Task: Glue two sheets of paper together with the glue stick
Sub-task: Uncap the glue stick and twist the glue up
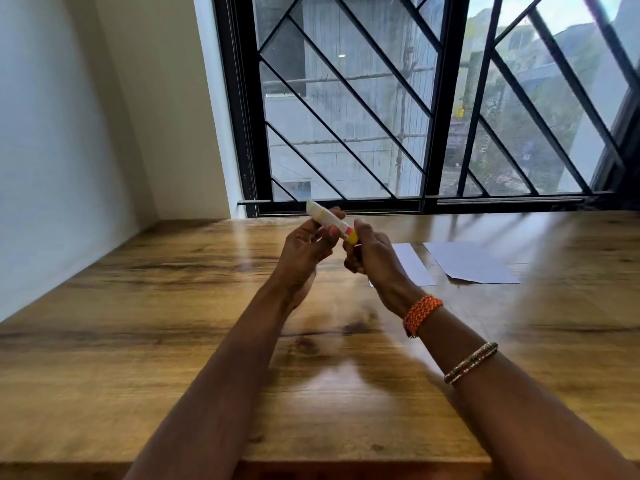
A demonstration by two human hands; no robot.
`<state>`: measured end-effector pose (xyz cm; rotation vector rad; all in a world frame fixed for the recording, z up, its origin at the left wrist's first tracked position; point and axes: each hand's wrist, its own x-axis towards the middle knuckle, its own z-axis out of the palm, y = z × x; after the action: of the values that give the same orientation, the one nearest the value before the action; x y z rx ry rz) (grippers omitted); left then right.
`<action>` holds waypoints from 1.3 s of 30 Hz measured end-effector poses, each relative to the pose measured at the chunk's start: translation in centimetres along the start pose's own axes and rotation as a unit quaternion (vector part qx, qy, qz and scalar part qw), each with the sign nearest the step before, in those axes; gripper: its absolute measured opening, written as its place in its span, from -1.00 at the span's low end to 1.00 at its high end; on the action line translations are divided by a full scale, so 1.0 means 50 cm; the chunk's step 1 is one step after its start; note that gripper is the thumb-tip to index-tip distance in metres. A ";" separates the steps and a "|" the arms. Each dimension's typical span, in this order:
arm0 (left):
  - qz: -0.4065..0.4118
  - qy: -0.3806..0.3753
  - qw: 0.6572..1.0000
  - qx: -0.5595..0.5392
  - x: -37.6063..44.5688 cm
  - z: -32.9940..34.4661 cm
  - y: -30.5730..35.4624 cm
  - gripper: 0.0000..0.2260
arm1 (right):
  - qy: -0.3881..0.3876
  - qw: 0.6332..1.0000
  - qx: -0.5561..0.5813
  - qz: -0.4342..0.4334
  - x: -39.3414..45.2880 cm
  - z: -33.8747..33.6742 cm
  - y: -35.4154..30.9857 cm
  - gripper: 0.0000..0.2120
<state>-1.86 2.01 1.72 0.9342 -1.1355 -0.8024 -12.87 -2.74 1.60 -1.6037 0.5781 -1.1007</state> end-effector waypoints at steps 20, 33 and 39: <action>-0.035 0.044 0.997 -0.045 0.006 -0.001 -0.008 -0.88 | 0.059 0.991 -0.070 -0.095 -0.006 0.011 0.003 -0.77; -0.015 0.062 0.998 -0.009 0.007 -0.002 -0.010 -0.87 | 0.027 0.999 -0.011 -0.016 0.001 0.004 0.004 -0.82; 0.009 0.009 0.999 0.030 0.001 0.008 -0.013 -0.84 | -0.008 0.999 -0.006 0.051 0.000 -0.013 0.003 -0.55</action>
<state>-2.25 1.61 1.21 0.9786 -1.1559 -0.7467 -13.42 -3.12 1.45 -1.5747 0.6489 -1.0095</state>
